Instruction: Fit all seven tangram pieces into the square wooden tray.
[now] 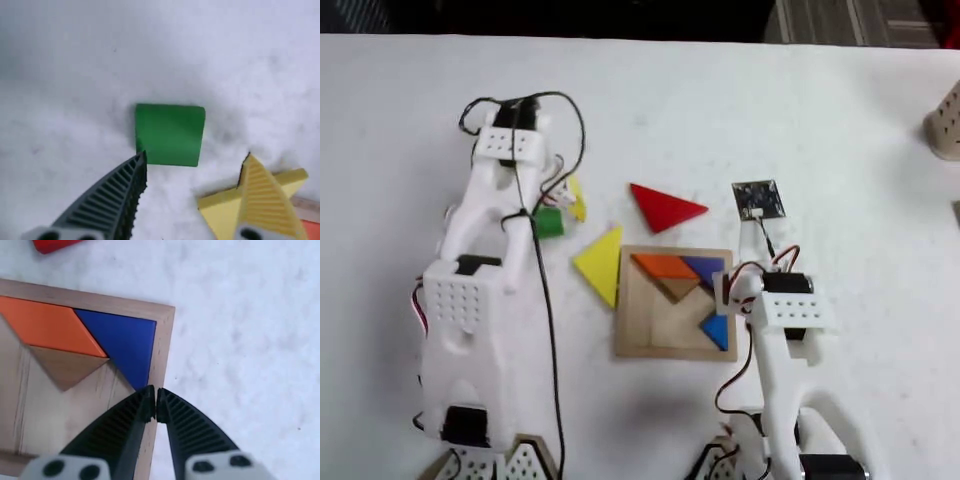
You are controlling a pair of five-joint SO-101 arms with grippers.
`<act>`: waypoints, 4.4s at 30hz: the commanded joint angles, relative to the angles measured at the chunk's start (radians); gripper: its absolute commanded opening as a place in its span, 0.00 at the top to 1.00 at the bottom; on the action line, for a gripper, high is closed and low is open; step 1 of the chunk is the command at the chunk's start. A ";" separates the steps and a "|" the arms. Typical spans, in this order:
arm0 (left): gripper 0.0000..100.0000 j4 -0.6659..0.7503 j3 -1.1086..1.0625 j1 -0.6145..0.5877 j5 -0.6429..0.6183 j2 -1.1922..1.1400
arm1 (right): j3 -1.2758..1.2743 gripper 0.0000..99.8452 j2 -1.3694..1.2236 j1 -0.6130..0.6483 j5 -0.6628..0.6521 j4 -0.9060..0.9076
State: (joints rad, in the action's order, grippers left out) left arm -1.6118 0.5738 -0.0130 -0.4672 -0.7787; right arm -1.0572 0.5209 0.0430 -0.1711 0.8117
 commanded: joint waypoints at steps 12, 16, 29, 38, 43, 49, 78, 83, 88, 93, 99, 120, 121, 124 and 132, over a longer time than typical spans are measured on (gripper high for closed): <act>0.68 -0.020 0.100 -0.076 0.021 0.005 | 0.037 0.98 0.002 0.010 -0.011 -0.016; 0.68 -0.002 0.072 -0.079 0.025 -0.021 | 0.037 0.98 0.002 0.010 -0.011 -0.016; 0.69 0.017 0.069 0.021 0.129 -0.091 | 0.037 0.98 0.002 0.010 -0.006 -0.016; 0.90 0.014 0.121 0.013 0.135 -0.093 | 0.037 0.98 0.002 0.010 -0.005 -0.015; 0.90 -0.003 0.129 0.015 0.135 -0.091 | 0.037 0.98 0.002 0.010 -0.005 -0.015; 0.90 -0.031 0.176 0.015 0.137 -0.090 | 0.037 0.98 0.002 0.010 -0.005 -0.016; 0.62 -0.146 0.258 -0.036 0.166 -0.079 | 0.037 0.98 0.002 0.010 -0.011 -0.016; 0.62 -0.129 0.166 -0.047 0.169 -0.027 | 0.037 0.98 0.002 0.010 -0.011 -0.016; 0.62 -0.032 -0.005 -0.045 0.172 0.076 | 0.037 0.98 0.002 0.038 -0.011 -0.015; 0.62 0.157 -0.218 -0.056 0.169 0.217 | 0.037 0.98 0.002 0.036 -0.011 -0.013; 0.63 0.425 -0.379 -0.082 0.172 0.249 | 0.035 0.98 0.002 0.033 -0.011 -0.013; 0.81 0.427 -0.506 -0.065 0.172 0.240 | 0.025 0.98 0.002 0.035 -0.006 -0.016; 0.81 0.427 -0.506 -0.065 0.172 0.240 | 0.025 0.98 0.002 0.033 -0.006 -0.016; 0.81 0.427 -0.506 -0.065 0.172 0.242 | 0.025 0.98 0.002 0.033 -0.006 -0.016; 0.81 0.350 -0.506 -0.016 0.170 0.283 | 0.025 0.98 0.002 0.035 -0.006 -0.016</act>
State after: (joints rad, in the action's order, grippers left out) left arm -1.1945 0.0798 -0.0775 -0.3061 -0.5593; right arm -1.0572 0.5209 0.0675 -0.1711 0.8117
